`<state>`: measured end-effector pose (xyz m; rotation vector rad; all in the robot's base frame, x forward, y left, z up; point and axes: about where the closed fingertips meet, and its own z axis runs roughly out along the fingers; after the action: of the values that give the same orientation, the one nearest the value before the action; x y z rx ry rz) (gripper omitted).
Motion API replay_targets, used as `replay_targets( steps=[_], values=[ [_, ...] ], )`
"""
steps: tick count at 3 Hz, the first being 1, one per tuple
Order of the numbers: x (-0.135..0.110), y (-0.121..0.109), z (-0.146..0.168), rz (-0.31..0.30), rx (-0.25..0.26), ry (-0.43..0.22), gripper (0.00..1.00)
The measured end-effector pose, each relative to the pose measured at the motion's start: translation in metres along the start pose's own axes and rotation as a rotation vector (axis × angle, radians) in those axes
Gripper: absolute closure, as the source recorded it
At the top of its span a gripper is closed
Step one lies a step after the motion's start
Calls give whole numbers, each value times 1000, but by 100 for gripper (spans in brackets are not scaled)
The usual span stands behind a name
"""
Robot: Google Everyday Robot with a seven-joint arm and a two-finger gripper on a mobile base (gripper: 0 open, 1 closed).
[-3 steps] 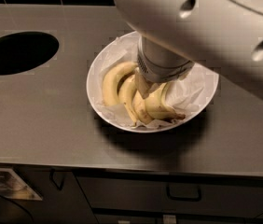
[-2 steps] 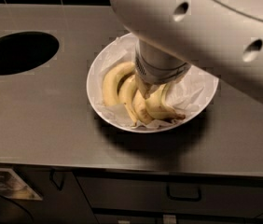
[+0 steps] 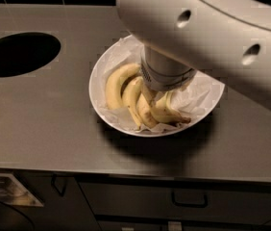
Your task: Pick banana from white bowl
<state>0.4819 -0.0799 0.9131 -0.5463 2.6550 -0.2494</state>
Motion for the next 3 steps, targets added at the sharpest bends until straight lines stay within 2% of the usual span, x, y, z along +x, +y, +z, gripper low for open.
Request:
replay_targets(
  steps=[3],
  values=[
    [7, 11, 13, -15, -31, 47, 47]
  ],
)
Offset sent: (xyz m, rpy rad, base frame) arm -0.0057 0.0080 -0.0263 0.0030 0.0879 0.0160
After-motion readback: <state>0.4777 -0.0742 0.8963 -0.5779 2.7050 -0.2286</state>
